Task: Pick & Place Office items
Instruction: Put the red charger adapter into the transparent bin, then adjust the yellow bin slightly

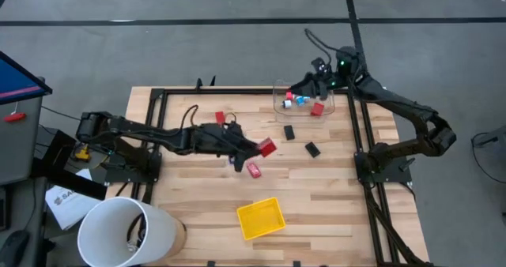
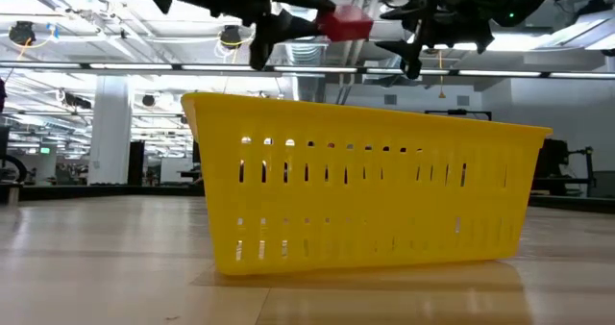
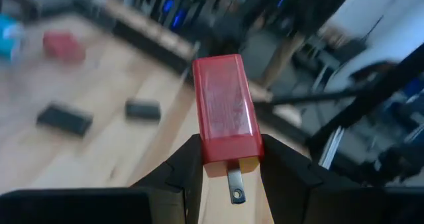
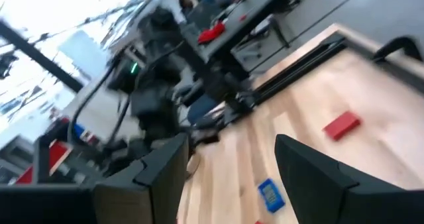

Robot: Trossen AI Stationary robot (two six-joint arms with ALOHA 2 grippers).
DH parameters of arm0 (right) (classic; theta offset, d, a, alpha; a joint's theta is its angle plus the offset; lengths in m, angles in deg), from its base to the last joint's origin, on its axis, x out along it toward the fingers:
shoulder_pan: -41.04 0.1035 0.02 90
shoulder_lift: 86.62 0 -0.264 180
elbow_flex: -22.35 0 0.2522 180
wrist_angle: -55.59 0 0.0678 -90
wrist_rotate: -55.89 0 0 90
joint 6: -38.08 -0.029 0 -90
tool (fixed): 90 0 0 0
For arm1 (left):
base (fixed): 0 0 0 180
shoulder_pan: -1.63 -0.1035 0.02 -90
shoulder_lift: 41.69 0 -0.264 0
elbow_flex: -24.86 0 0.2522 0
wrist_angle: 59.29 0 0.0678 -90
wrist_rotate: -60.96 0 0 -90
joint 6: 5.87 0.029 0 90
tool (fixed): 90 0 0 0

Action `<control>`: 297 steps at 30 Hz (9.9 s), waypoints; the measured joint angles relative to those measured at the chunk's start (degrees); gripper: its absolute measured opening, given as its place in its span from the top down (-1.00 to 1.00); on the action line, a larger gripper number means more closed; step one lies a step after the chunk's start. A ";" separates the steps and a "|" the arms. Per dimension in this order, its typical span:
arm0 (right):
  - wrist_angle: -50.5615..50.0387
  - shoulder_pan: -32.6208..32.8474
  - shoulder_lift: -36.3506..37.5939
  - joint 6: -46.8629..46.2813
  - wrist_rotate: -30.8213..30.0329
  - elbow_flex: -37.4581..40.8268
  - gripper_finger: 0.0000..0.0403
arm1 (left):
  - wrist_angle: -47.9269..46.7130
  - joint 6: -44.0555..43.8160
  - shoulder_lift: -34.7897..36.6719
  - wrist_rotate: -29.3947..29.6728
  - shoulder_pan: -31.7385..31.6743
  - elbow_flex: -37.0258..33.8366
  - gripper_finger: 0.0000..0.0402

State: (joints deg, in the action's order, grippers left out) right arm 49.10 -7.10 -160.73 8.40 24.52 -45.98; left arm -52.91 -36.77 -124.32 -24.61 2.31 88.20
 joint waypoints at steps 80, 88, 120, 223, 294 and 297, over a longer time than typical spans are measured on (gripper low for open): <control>-4.80 6.49 -0.07 9.31 -24.17 2.10 0.45 | 0.32 15.87 0.87 -4.61 -2.88 -3.99 0.04; -20.64 1.14 -0.13 13.34 -38.45 2.36 0.45 | 3.35 14.76 10.86 -1.38 -2.85 -13.91 0.14; -43.70 9.27 -3.27 2.76 -74.16 2.45 0.45 | 18.29 19.21 20.65 -1.86 -0.34 -27.26 0.19; -26.41 89.31 -11.35 -43.37 -106.73 6.73 -0.39 | 7.80 21.40 7.94 5.10 26.70 -27.19 0.49; -24.99 86.68 -11.50 -39.10 -106.53 6.75 -0.39 | 15.80 20.79 -13.16 -8.96 20.99 -17.64 1.00; -25.01 86.68 -11.50 -39.10 -106.53 6.75 -0.39 | 15.75 21.49 -13.16 -9.04 21.09 -17.13 1.00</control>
State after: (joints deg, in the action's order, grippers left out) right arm 24.09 79.58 -172.23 -30.70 -82.01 -39.23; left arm -37.16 -15.28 -137.48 -33.65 23.40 71.07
